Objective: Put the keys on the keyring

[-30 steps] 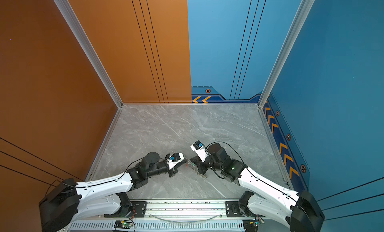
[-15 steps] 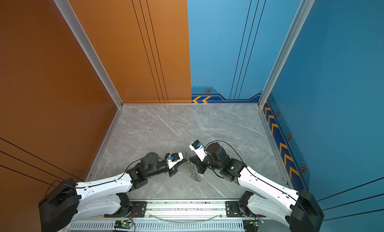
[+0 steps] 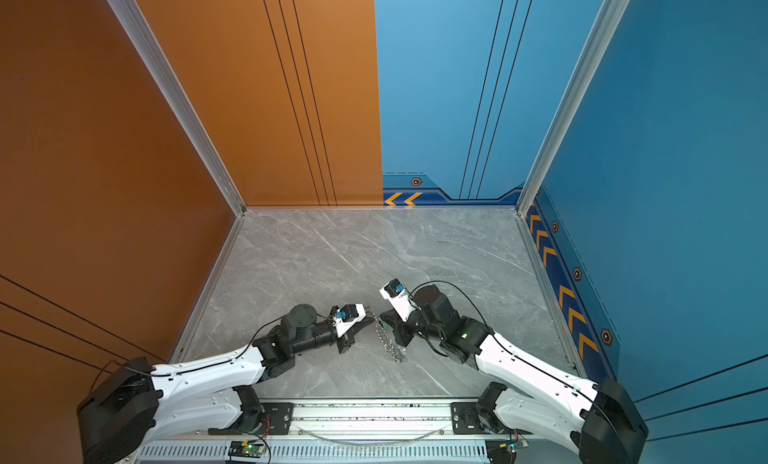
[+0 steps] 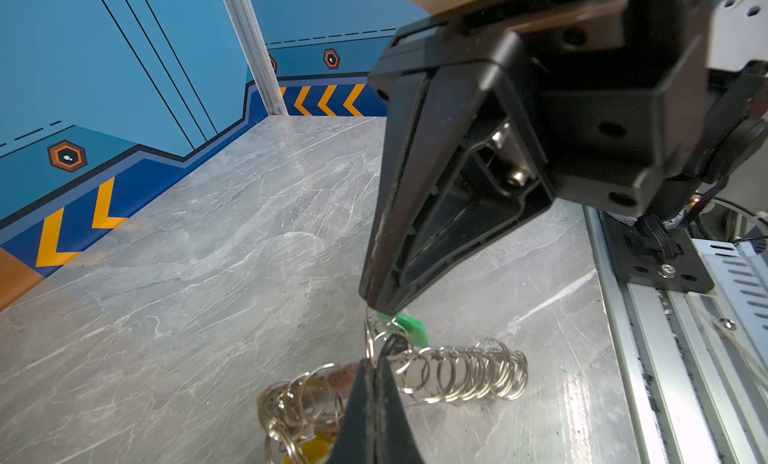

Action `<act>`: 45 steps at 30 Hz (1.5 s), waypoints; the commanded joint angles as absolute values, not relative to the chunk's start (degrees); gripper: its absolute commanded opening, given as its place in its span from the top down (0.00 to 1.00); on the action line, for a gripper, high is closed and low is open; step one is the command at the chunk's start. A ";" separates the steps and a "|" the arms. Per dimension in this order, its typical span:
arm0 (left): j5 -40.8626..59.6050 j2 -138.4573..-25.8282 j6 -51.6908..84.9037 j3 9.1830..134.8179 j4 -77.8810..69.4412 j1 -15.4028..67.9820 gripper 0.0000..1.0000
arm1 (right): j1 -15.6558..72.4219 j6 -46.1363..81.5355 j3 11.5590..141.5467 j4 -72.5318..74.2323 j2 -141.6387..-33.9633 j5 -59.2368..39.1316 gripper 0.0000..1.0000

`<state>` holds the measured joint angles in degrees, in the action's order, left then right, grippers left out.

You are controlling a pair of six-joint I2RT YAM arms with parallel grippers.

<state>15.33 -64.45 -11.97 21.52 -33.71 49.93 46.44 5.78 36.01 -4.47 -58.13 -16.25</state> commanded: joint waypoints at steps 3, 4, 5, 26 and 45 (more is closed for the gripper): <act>19.25 -63.54 -10.81 21.33 -37.87 49.86 1.00 | 46.05 6.16 37.30 -4.39 -58.54 -15.12 1.00; 19.37 -63.53 -10.68 21.28 -38.09 49.81 1.00 | 45.90 6.40 37.27 -4.31 -58.69 -15.03 1.00; 19.61 -63.54 -10.59 21.28 -38.26 49.75 1.00 | 45.84 6.50 37.24 -4.31 -58.79 -15.03 1.00; 17.19 -64.34 -10.61 20.57 -41.57 49.16 1.00 | 42.44 9.61 37.62 -4.47 -61.32 -21.27 1.00; 14.35 -64.33 -5.54 19.27 -46.05 46.92 1.00 | 42.26 10.11 37.60 -4.77 -63.06 -16.61 1.00</act>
